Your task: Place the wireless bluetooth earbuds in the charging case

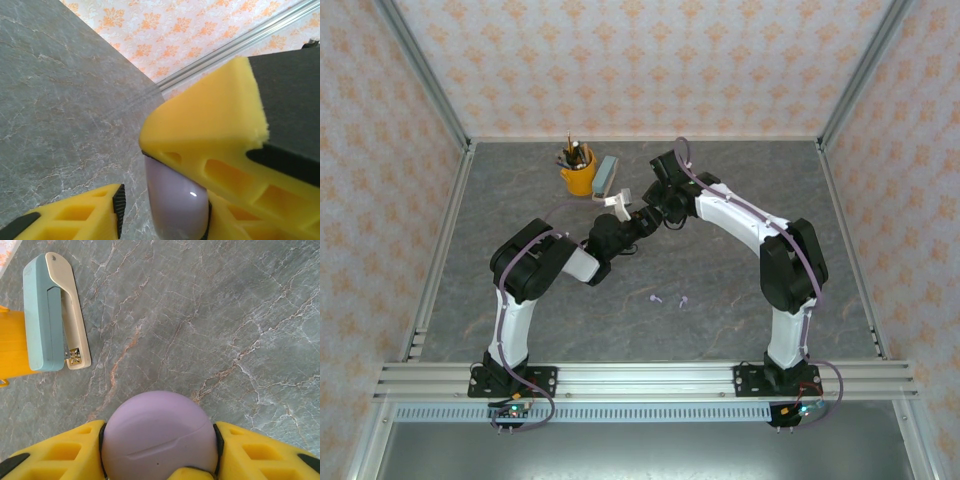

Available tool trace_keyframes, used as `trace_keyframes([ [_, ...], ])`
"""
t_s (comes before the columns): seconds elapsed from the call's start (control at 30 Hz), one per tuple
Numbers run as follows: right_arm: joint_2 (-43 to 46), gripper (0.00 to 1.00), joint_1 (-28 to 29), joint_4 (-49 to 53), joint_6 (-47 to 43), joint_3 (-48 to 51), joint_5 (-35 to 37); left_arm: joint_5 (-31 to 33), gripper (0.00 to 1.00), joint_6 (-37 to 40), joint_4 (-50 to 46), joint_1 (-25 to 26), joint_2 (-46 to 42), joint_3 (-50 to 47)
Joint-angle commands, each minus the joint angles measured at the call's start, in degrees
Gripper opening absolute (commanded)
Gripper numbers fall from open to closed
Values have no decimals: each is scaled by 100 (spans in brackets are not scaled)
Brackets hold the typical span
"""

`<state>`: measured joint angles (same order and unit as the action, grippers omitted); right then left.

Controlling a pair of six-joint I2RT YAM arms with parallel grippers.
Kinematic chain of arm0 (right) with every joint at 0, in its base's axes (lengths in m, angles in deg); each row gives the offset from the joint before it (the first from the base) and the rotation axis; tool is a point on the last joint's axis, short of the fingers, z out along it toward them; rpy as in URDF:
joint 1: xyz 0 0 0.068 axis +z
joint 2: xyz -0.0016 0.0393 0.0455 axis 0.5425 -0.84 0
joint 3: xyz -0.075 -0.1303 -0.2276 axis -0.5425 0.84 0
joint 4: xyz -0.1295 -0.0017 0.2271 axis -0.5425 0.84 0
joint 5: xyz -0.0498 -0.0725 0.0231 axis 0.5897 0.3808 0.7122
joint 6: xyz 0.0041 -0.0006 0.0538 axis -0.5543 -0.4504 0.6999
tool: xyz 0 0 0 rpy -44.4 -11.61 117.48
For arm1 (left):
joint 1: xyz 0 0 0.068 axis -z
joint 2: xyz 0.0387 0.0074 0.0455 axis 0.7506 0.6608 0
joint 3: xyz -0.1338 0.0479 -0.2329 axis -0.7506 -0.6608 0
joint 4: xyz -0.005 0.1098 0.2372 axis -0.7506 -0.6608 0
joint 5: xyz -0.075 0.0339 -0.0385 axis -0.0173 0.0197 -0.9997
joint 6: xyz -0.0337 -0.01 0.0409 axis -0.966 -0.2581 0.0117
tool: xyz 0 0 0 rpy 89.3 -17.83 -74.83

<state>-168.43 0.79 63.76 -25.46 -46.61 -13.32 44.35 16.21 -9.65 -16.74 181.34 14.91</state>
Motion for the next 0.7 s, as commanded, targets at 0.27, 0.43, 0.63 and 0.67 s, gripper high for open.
trace_keyframes([
  [0.27, 75, 50, -7, 250, 0, 89, -23, 341, 37, -102, 101, -80, 191, 95],
  [0.43, 93, 50, -9, 205, 18, 208, -50, 334, 34, -111, 97, -79, 203, 2],
  [0.63, 102, 50, -12, 111, 62, 430, -116, 351, 33, -197, 44, -80, 233, -139],
  [0.67, 117, 50, -8, 88, 79, 490, -130, 338, 33, -214, 9, -84, 238, -156],
])
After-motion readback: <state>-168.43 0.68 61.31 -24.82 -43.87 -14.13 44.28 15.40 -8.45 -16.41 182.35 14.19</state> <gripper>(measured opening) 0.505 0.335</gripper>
